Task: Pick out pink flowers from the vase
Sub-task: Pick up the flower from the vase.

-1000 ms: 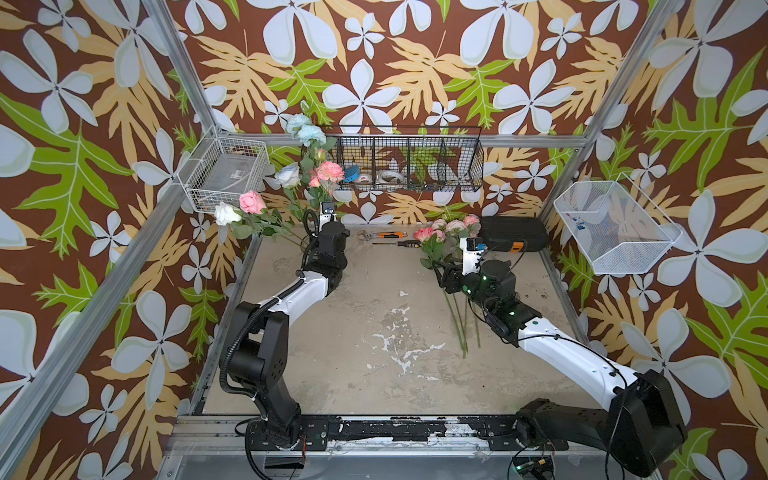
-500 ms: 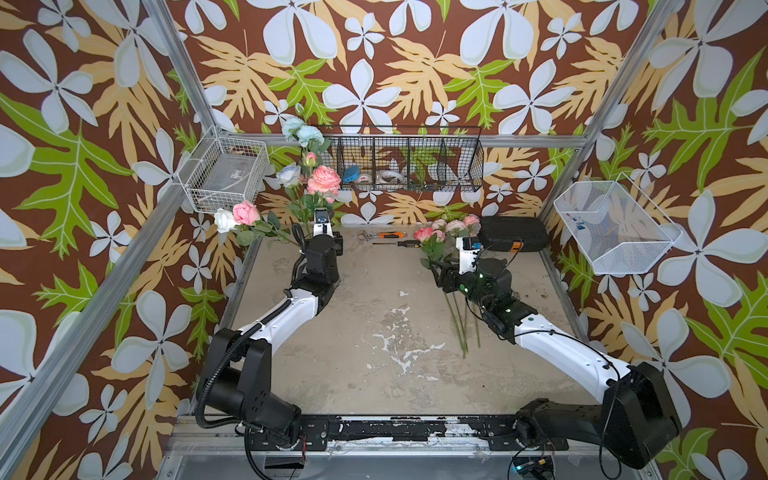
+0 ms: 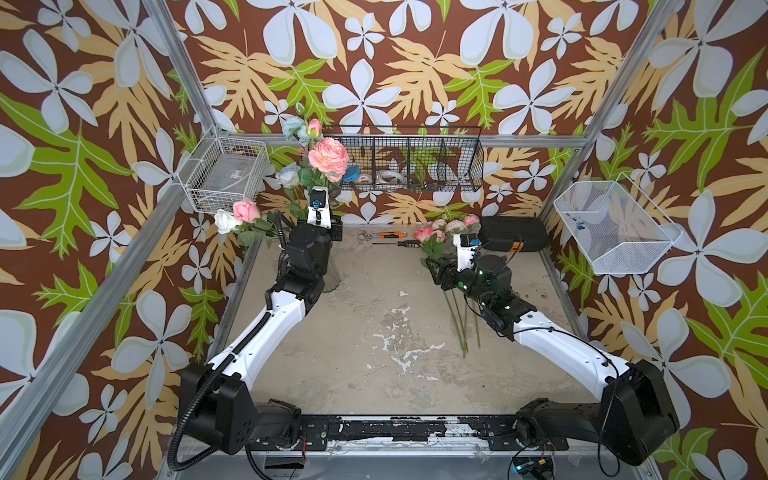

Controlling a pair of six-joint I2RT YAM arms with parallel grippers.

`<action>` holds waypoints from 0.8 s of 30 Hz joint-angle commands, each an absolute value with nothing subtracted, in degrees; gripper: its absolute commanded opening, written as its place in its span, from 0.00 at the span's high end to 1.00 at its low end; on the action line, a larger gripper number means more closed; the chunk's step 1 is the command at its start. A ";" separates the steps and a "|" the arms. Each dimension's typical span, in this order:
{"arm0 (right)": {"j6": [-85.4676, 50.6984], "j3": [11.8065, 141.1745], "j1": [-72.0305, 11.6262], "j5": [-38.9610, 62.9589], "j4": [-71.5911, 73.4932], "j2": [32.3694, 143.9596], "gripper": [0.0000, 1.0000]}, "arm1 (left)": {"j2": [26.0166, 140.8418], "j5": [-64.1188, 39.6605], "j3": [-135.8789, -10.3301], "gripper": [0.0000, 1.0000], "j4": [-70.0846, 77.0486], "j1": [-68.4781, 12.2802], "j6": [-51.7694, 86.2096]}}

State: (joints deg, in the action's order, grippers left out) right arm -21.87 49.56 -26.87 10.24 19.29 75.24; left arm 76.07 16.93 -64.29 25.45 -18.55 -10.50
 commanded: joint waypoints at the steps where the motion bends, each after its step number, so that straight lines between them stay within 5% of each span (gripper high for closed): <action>1: -21.71 50.25 -26.90 12.70 21.50 75.50 0.38 | 74.33 11.34 -65.96 1.00 22.39 -18.65 -10.46; 15: -21.69 50.98 -26.96 23.98 24.96 72.99 0.38 | 66.08 -20.21 -70.17 1.00 16.40 -18.85 -3.49; 24: -21.47 45.14 -27.45 34.96 35.00 65.44 0.31 | 65.29 -45.04 -51.48 1.00 54.67 -19.81 24.98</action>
State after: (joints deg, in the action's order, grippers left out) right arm -21.89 46.30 -26.98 30.02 28.71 67.02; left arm 65.04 -34.63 -54.08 36.32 -19.27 12.62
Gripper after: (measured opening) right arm 0.666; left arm 0.103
